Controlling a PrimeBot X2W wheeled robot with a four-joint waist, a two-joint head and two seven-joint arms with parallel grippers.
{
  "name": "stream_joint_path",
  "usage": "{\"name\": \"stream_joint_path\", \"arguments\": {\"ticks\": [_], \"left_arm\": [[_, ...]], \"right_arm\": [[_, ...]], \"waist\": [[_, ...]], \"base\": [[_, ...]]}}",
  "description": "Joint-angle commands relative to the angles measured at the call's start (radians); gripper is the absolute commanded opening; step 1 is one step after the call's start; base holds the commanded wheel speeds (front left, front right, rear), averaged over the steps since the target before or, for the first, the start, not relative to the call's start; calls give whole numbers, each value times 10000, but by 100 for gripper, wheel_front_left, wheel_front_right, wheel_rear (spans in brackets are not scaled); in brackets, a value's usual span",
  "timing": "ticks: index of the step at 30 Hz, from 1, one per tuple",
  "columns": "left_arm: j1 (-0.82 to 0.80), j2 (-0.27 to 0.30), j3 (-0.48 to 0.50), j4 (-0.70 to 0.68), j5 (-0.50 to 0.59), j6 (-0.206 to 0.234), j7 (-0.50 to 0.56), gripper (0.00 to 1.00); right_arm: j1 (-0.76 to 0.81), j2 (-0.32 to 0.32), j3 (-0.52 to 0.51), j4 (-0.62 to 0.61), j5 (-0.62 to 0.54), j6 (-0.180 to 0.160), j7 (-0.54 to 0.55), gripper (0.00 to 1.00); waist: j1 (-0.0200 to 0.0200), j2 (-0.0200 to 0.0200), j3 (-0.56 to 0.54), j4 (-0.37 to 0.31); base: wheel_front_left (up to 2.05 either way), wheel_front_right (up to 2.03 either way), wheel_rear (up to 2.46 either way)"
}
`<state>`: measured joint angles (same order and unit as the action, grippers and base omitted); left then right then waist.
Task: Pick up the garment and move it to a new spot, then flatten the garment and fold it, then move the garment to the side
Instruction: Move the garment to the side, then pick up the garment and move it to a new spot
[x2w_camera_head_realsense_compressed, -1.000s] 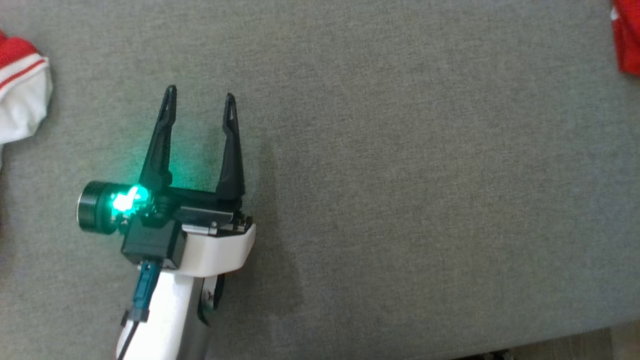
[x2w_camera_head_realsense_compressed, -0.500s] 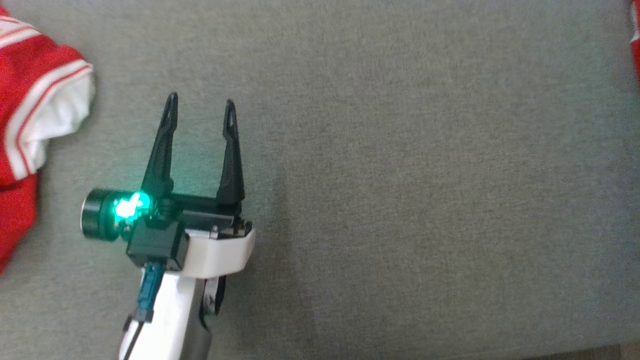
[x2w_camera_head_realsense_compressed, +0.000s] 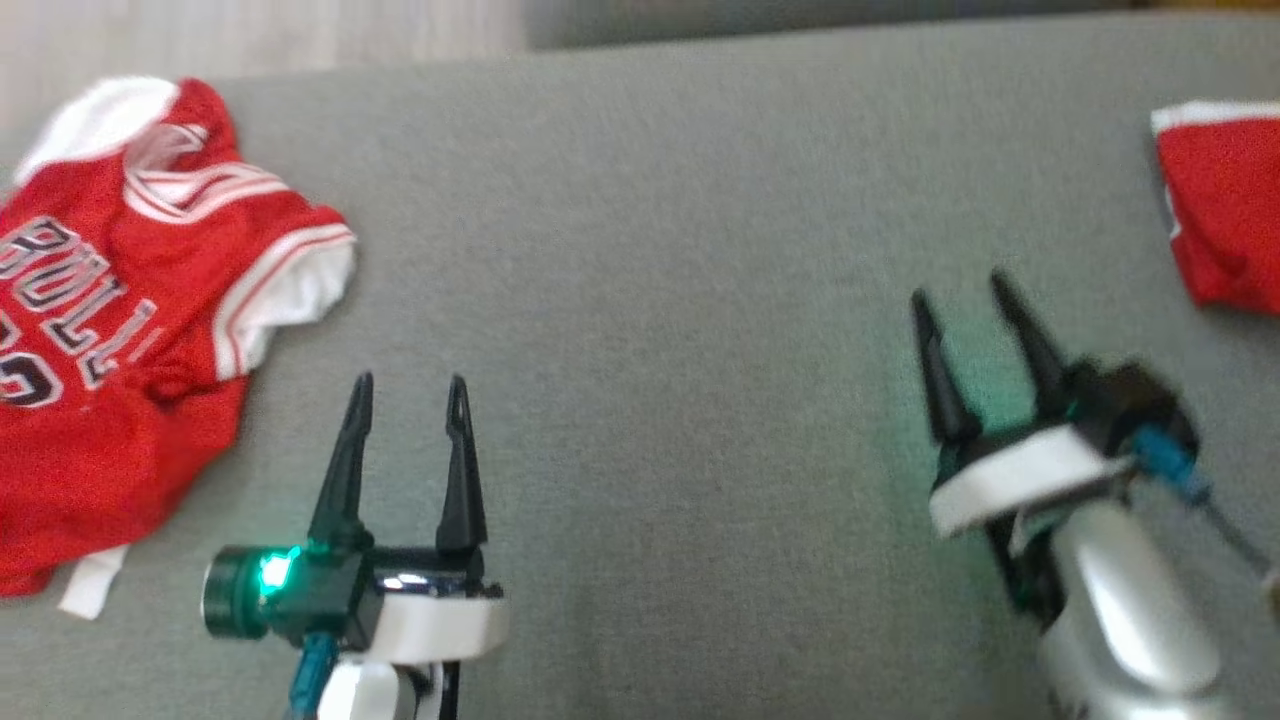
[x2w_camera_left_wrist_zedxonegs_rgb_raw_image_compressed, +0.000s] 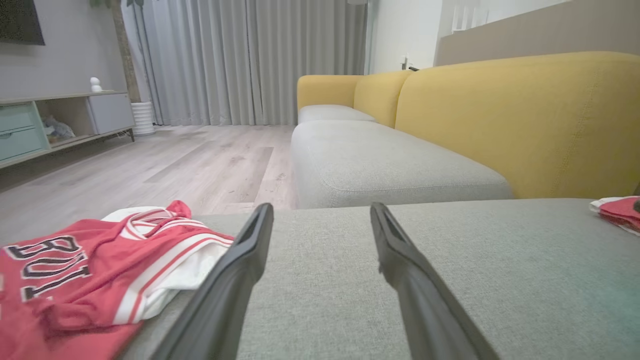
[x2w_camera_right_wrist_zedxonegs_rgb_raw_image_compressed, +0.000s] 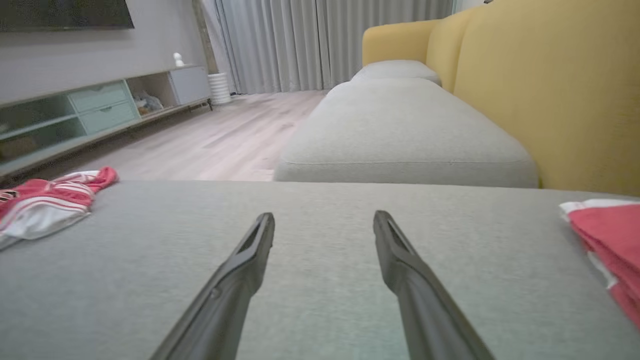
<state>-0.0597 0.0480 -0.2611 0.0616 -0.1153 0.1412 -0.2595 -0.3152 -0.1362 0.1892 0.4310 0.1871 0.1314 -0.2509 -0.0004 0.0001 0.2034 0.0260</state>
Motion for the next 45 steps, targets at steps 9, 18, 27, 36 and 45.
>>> {"name": "stream_joint_path", "arguments": {"ticks": [9,18,27,36,45], "left_arm": [[917,23,121,-209,-68,-113,-23,100],[1382,23,372,-195,169,-187,-23,100],[1527,22,540,-141,260,-74,-23,100],[1526,22,590,-46,312,-118,-23,100],[1515,22,625,-28,260,-63,-23,100]], "right_arm": [[2481,745,-743,-1638,-633,-7,-107,100],[3282,854,-1073,-2096,-830,-7,-108,100],[3463,858,-927,-2123,-734,-7,-108,100],[3570,859,-907,-2104,-647,-7,-108,100],[3569,859,-1061,-2017,-617,-7,-108,100]], "waist": [[4,-1,-1988,869],[4,-1,-2386,839],[4,-1,-2541,781],[4,-1,-2611,869],[4,-1,-2570,903]], "base": [[0,0,0],[0,0,0],[0,0,0],[0,0,0],[0,0,0]]}}
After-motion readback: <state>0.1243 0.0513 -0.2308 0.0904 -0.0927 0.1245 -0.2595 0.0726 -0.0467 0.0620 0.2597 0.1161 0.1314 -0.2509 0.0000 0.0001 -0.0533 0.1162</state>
